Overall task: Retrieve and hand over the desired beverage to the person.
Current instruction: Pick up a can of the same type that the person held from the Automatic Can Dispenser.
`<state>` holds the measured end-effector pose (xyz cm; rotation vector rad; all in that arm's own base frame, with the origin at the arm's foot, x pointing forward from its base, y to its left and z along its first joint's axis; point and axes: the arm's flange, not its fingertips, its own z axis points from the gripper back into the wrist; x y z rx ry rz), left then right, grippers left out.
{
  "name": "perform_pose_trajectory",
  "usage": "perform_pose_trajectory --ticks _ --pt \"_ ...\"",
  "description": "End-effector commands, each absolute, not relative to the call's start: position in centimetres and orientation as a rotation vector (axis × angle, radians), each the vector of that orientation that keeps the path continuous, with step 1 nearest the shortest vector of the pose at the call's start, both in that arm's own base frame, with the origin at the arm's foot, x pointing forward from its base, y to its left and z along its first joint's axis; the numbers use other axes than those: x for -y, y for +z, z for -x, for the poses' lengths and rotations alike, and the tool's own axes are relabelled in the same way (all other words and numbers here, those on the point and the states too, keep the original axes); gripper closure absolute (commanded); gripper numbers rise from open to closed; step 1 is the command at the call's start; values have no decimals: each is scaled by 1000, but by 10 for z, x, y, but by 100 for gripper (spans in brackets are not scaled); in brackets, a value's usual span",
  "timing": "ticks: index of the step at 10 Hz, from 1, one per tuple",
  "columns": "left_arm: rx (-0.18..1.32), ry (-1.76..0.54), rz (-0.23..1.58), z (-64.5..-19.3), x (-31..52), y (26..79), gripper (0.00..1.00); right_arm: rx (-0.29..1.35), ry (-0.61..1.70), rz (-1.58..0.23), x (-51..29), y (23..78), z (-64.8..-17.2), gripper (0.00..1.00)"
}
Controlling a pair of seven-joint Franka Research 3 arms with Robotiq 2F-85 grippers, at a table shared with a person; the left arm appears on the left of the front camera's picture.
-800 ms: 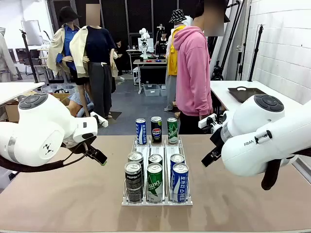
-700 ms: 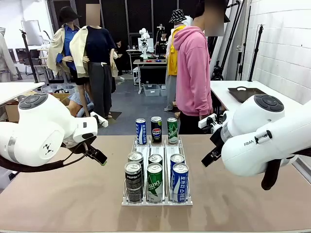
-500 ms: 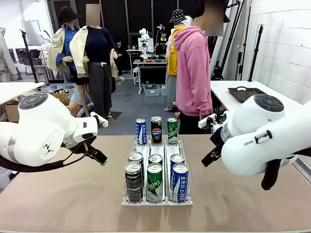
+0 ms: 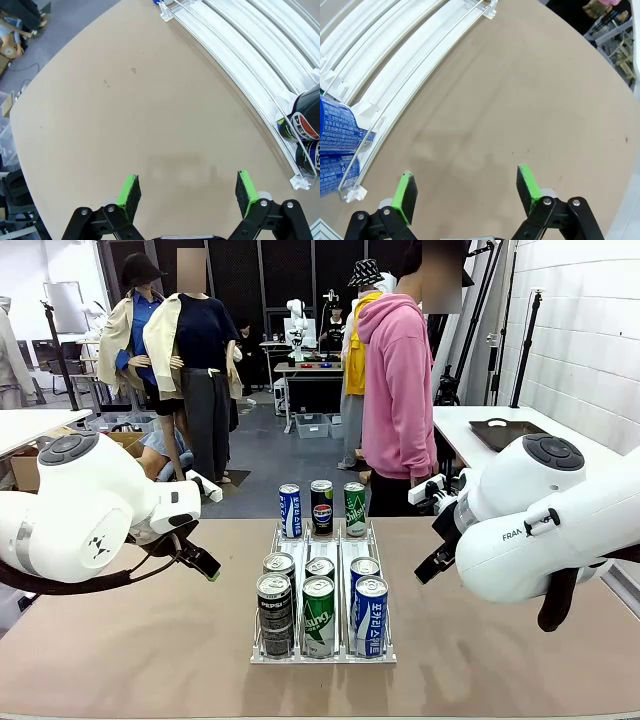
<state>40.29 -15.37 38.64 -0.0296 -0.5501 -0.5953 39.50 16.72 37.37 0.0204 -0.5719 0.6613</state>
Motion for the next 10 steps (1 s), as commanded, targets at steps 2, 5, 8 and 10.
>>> perform_pose_trajectory --ticks 2,5,8,10 --pt "551 -594 28 -403 153 387 0 572 661 -20 -167 374 -395 0" --pt "551 -594 28 -403 153 387 0 572 661 -20 -167 374 -395 0" --pt "551 -594 28 -403 153 387 0 572 661 -20 -167 374 -395 0" --pt "557 -579 30 -412 153 398 0 572 661 -20 -167 374 -395 0"
